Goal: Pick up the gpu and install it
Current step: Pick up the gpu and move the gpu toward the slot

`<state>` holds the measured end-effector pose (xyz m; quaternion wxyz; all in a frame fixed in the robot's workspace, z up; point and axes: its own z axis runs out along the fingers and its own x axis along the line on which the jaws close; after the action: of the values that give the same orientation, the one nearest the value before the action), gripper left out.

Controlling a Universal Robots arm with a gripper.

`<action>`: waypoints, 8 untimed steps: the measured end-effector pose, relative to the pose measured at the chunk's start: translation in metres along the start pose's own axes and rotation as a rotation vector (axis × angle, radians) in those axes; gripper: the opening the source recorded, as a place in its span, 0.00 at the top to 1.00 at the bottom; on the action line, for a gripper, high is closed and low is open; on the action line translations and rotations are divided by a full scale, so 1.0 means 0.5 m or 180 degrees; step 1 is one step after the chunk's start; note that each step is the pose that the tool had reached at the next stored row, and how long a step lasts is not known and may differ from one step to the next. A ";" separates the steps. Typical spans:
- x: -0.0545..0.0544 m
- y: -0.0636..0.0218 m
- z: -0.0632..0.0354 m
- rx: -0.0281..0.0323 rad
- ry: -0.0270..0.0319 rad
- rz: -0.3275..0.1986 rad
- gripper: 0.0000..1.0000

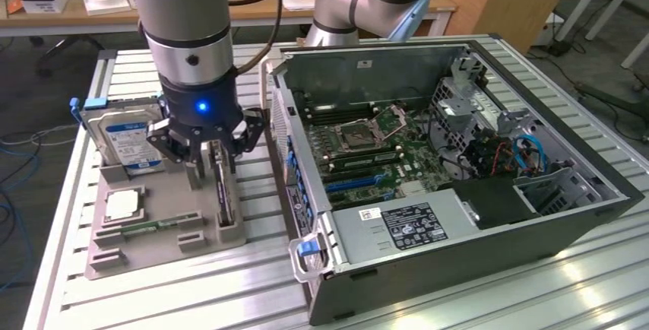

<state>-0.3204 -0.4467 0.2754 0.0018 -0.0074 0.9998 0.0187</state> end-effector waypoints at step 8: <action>0.000 -0.002 0.011 0.0000 0.0000 0.0000 0.53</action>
<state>-0.3204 -0.4473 0.2699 0.0018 -0.0074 0.9998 0.0186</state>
